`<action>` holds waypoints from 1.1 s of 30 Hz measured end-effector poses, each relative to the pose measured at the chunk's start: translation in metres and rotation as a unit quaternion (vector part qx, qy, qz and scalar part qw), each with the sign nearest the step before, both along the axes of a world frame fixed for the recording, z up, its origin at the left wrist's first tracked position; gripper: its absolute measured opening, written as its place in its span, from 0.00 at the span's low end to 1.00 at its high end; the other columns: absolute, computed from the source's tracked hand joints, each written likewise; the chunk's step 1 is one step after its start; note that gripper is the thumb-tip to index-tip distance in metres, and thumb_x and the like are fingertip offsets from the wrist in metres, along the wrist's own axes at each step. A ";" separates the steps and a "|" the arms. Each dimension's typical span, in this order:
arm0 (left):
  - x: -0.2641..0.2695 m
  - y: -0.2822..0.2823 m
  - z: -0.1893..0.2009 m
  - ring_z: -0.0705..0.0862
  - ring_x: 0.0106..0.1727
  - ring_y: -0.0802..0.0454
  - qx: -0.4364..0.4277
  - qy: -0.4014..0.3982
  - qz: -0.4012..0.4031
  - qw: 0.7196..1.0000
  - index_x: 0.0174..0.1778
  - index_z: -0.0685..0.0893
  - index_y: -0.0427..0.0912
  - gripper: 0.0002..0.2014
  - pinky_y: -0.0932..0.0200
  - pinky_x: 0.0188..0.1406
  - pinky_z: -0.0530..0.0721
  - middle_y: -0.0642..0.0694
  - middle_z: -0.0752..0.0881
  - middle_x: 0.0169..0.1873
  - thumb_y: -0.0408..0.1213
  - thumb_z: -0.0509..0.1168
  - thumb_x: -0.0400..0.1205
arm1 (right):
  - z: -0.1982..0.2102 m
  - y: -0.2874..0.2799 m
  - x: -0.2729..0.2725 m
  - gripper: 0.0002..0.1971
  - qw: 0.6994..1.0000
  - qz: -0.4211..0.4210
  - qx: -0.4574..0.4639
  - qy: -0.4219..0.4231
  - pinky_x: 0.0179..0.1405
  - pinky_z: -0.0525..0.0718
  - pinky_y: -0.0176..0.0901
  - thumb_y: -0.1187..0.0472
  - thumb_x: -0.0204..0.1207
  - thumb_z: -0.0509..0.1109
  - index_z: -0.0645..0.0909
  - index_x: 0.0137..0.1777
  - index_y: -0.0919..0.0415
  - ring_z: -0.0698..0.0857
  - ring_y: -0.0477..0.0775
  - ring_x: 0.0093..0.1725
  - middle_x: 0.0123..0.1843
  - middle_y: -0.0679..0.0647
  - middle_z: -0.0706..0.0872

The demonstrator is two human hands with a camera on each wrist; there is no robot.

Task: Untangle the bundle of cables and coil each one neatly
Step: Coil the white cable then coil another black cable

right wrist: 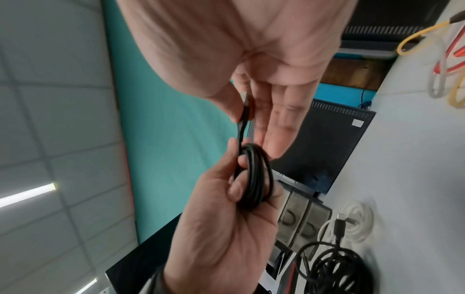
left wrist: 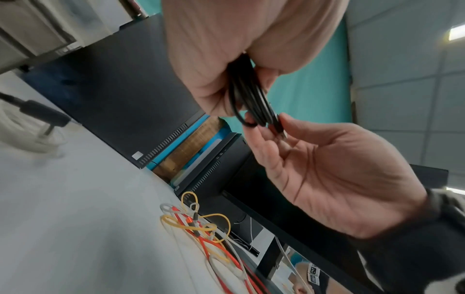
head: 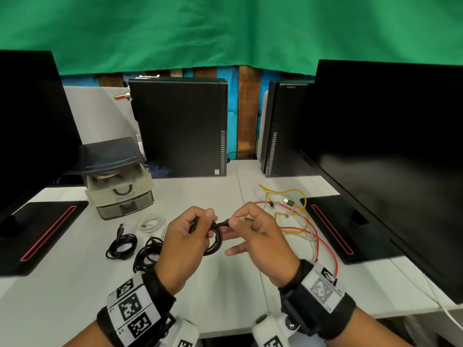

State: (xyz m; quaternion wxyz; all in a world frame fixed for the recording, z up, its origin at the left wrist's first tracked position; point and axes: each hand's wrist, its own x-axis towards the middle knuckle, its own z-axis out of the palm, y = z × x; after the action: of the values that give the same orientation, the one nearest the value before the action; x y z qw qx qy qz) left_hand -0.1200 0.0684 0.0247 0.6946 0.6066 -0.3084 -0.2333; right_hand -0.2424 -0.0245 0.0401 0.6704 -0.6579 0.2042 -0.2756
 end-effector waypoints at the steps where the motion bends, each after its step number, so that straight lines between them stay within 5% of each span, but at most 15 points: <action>1: 0.001 0.000 -0.001 0.67 0.22 0.56 0.009 -0.021 -0.005 1.000 0.41 0.86 0.39 0.12 0.66 0.23 0.67 0.50 0.77 0.25 0.41 0.65 0.86 | 0.001 -0.002 -0.001 0.06 1.000 0.005 0.002 -0.002 0.36 0.89 0.48 0.68 0.86 0.63 0.76 0.46 0.61 0.93 0.56 0.48 0.43 0.61 0.92; 6: 0.009 0.004 -0.003 0.70 0.24 0.60 0.068 -0.079 -0.025 0.994 0.37 0.85 0.40 0.14 0.61 0.32 0.68 0.53 0.76 0.23 0.42 0.65 0.87 | 0.004 -0.010 -0.006 0.07 0.992 -0.017 -0.127 0.019 0.35 0.86 0.44 0.67 0.84 0.67 0.79 0.44 0.59 0.91 0.52 0.46 0.42 0.59 0.91; 12: 0.005 0.004 -0.001 0.68 0.22 0.61 0.069 -0.050 -0.049 0.995 0.33 0.81 0.42 0.18 0.62 0.28 0.65 0.52 0.75 0.22 0.44 0.61 0.88 | -0.001 -0.005 -0.003 0.06 0.998 -0.004 -0.065 0.006 0.35 0.89 0.50 0.68 0.84 0.67 0.80 0.45 0.61 0.92 0.55 0.46 0.42 0.61 0.92; 18: 0.011 0.008 0.004 0.65 0.22 0.60 0.074 -0.056 -0.053 0.994 0.25 0.77 0.50 0.20 0.67 0.25 0.64 0.53 0.70 0.21 0.49 0.64 0.85 | 0.002 -0.011 -0.004 0.05 0.993 0.006 -0.118 -0.007 0.31 0.85 0.45 0.70 0.82 0.70 0.82 0.44 0.64 0.90 0.56 0.39 0.39 0.63 0.90; 24: 0.007 0.008 0.010 0.61 0.20 0.59 0.070 -0.036 -0.066 0.995 0.28 0.74 0.44 0.20 0.69 0.20 0.61 0.56 0.65 0.19 0.55 0.64 0.80 | 0.001 -0.018 -0.009 0.02 0.989 0.030 -0.141 -0.030 0.31 0.86 0.46 0.69 0.77 0.74 0.84 0.45 0.66 0.88 0.55 0.37 0.38 0.61 0.90; 29: 0.002 0.009 0.009 0.54 0.22 0.56 0.055 0.066 -0.090 0.992 0.33 0.72 0.42 0.19 0.64 0.22 0.53 0.50 0.60 0.21 0.53 0.62 0.83 | -0.012 -0.010 -0.005 0.05 0.950 0.001 -0.310 0.044 0.39 0.84 0.34 0.61 0.77 0.75 0.91 0.48 0.51 0.87 0.43 0.47 0.42 0.42 0.90; 31: 0.002 0.007 0.009 0.53 0.26 0.53 0.057 0.092 -0.102 0.989 0.34 0.74 0.43 0.19 0.58 0.27 0.51 0.48 0.60 0.24 0.55 0.62 0.82 | -0.013 -0.011 -0.004 0.06 0.925 -0.042 -0.375 0.037 0.42 0.85 0.37 0.56 0.77 0.74 0.91 0.51 0.48 0.86 0.45 0.51 0.45 0.40 0.89; 33: 0.001 0.006 0.010 0.55 0.23 0.57 0.060 0.104 -0.117 0.986 0.36 0.74 0.43 0.18 0.64 0.22 0.53 0.49 0.61 0.24 0.54 0.61 0.84 | -0.011 -0.013 -0.006 0.08 0.891 -0.049 -0.447 0.068 0.44 0.85 0.42 0.51 0.78 0.70 0.89 0.53 0.45 0.84 0.43 0.51 0.47 0.38 0.88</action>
State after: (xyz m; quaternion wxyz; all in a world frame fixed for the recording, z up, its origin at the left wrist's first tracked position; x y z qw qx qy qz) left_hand -0.1192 0.0748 0.0345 0.6532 0.5794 -0.2889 -0.3926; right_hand -0.2481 -0.0379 0.0294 0.2756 -0.8945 0.1359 -0.3248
